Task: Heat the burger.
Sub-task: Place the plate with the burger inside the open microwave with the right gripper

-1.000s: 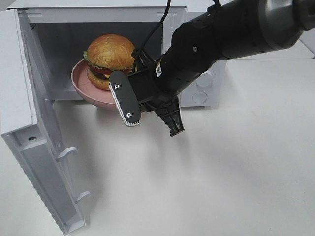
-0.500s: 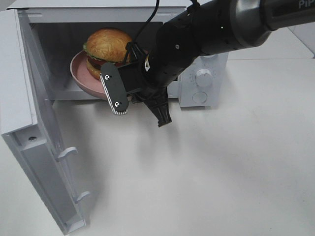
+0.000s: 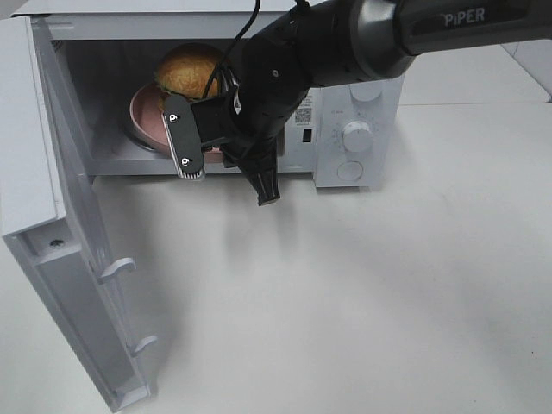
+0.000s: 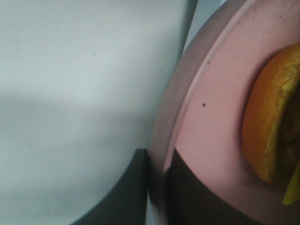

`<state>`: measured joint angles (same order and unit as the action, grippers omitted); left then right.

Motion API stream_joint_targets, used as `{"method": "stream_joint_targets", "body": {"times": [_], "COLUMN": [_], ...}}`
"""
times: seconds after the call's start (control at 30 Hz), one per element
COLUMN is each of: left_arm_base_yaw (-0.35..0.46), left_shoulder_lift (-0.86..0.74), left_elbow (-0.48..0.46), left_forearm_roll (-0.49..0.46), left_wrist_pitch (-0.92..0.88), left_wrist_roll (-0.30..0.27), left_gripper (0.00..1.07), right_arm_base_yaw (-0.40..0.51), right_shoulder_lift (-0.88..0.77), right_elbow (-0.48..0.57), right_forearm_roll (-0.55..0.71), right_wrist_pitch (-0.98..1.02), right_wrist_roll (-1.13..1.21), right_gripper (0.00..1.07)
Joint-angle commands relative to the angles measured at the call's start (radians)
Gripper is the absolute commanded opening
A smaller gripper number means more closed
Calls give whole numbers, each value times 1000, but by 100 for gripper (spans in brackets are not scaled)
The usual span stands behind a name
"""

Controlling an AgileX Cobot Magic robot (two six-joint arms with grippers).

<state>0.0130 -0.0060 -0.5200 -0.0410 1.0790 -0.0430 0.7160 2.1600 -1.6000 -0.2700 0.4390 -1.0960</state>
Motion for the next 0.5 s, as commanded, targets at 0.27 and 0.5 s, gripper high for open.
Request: {"method": "stream_joint_targets", "body": {"times": [0.27, 0.5], "left_arm_base_yaw": [4, 4], "left_shoulder_lift": [-18, -18], "left_elbow": [3, 3], "left_forearm_roll": [-8, -8], "left_wrist_pitch": [-7, -7], "left_wrist_roll": [-1, -1], "left_gripper": [100, 100], "right_arm_base_yaw": [-4, -4], "right_shoulder_lift": [40, 74], "right_elbow": [-110, -160], "right_forearm_roll": [-30, -42], "right_wrist_pitch": [-38, -37], "right_wrist_roll": [13, 13], "right_gripper": [0, 0]}}
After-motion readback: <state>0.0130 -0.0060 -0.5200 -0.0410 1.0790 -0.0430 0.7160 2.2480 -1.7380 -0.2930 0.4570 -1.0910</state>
